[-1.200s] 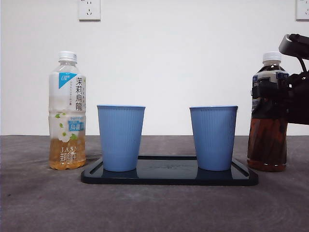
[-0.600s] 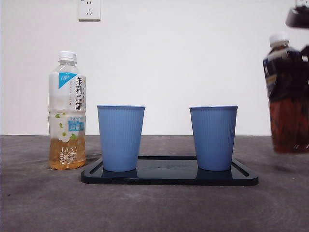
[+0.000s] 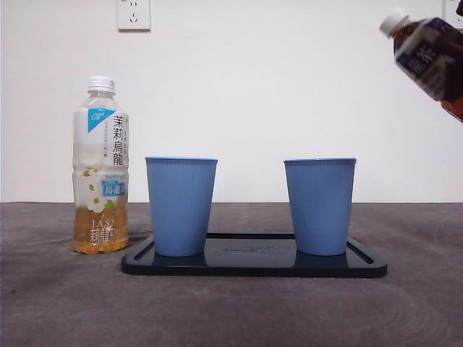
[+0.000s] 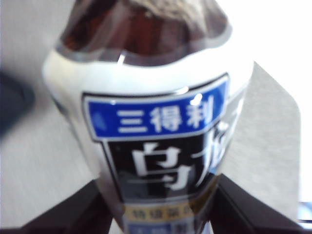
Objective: Pour the drink into the cup
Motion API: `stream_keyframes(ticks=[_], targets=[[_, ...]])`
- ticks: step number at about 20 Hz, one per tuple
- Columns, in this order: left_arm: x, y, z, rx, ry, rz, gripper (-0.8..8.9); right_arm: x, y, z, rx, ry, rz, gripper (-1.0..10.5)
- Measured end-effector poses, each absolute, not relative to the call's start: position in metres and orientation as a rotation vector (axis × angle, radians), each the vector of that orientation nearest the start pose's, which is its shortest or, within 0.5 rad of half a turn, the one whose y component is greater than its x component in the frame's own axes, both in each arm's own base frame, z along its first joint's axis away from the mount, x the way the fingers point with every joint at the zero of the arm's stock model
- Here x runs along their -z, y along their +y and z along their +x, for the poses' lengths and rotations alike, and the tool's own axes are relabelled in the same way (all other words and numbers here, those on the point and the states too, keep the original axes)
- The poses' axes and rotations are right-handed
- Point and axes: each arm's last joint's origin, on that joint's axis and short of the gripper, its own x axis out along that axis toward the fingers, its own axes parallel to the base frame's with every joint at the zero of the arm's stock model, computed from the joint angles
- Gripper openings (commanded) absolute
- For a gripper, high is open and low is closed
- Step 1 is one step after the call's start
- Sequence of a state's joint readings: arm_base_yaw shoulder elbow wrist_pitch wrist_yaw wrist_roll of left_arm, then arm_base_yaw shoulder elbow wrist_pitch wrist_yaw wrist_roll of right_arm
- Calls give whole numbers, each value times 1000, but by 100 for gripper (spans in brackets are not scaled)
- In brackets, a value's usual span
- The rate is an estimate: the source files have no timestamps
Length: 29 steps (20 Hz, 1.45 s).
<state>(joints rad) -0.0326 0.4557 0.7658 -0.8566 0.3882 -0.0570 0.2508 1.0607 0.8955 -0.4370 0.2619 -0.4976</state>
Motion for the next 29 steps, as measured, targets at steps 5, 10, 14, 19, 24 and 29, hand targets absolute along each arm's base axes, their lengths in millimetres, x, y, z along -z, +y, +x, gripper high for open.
stream_keyframes(ticks=[5, 10, 14, 19, 24, 29], targets=[[-302, -16, 78, 420, 556, -146, 406, -288, 63, 215, -141, 653, -900, 192], [-302, -17, 78, 435, 557, -141, 406, -277, 83, 219, -154, 688, -1109, 189], [-302, -17, 78, 439, 558, -140, 406, -267, 97, 223, -178, 708, -1238, 189], [-302, -18, 77, 446, 558, -138, 406, -261, 110, 229, -169, 691, -1354, 189], [-302, -18, 77, 447, 558, -137, 406, -253, 113, 233, -179, 723, -1417, 189], [-302, -18, 77, 447, 558, -137, 406, -254, 113, 234, -173, 716, -1421, 189]])
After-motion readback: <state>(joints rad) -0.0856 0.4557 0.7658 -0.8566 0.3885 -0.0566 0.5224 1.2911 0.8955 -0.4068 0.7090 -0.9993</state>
